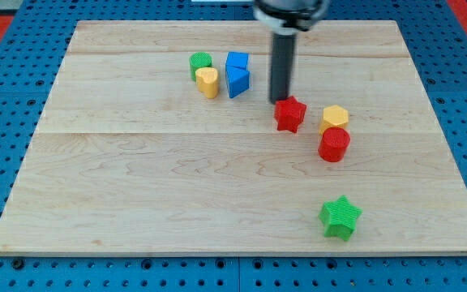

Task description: Place the red star below blue triangle

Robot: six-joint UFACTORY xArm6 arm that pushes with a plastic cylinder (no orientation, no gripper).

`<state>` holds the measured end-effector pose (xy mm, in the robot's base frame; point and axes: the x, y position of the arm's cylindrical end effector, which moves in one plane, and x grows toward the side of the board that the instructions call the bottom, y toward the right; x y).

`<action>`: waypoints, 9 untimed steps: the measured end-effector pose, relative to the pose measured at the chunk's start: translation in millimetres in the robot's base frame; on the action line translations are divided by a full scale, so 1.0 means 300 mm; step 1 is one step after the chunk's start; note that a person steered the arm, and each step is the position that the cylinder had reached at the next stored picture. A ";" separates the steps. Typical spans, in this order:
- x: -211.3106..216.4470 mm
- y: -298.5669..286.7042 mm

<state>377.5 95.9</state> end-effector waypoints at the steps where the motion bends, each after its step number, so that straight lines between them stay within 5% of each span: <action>1: -0.054 0.246; 3: 0.257 0.259; 5: 0.168 -0.181; 9: 0.149 -0.233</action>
<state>422.2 25.9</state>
